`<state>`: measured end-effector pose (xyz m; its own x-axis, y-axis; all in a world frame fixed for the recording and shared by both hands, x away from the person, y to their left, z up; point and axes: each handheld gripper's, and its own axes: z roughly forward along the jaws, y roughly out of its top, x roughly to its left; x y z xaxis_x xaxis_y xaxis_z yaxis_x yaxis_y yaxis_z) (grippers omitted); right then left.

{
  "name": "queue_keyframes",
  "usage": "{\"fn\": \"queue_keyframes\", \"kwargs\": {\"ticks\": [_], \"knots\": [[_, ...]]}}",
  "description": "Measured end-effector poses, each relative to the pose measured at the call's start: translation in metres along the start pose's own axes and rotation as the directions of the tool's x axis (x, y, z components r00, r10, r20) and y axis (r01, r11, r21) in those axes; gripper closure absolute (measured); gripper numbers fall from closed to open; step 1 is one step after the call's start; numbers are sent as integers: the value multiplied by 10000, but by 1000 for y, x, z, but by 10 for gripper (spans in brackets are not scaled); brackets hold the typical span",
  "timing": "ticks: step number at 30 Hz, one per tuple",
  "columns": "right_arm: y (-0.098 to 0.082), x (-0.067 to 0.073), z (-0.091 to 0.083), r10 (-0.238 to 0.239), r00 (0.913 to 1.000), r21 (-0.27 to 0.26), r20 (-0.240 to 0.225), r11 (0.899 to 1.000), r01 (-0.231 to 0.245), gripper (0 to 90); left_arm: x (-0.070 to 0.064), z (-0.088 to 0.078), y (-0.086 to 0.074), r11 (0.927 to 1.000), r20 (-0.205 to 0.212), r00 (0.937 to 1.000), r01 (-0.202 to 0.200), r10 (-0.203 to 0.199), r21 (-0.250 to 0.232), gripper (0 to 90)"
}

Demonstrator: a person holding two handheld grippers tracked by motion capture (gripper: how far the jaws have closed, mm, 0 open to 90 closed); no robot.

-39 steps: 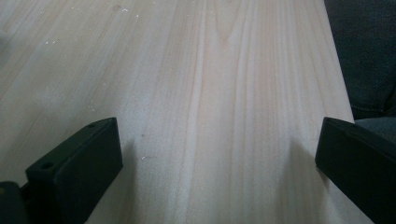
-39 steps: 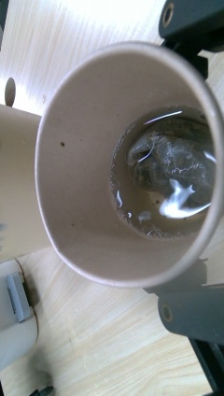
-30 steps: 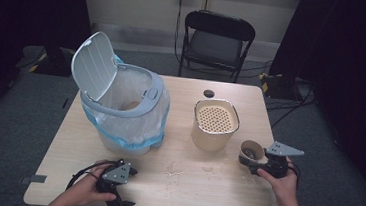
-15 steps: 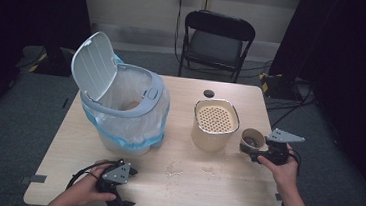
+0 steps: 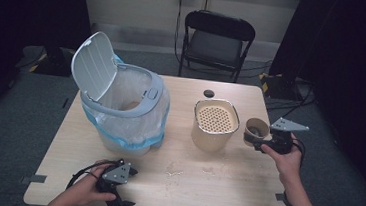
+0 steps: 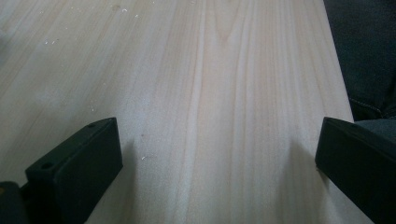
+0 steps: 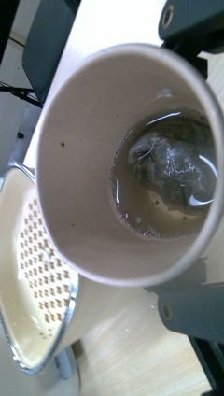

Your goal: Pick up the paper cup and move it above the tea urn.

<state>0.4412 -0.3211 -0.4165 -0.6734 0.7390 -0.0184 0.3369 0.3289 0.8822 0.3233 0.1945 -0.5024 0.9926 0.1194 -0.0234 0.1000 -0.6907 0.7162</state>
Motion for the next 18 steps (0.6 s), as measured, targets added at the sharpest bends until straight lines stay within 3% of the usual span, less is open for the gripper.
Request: {"fn": "queue_keyframes", "kwargs": {"ticks": [18], "knots": [[25, -15, 12, -218, 9994, 85, 286, 9997, 216, 296, 0, 0, 0, 10000, 3, 10000, -8, 8, -12, 0]]}}
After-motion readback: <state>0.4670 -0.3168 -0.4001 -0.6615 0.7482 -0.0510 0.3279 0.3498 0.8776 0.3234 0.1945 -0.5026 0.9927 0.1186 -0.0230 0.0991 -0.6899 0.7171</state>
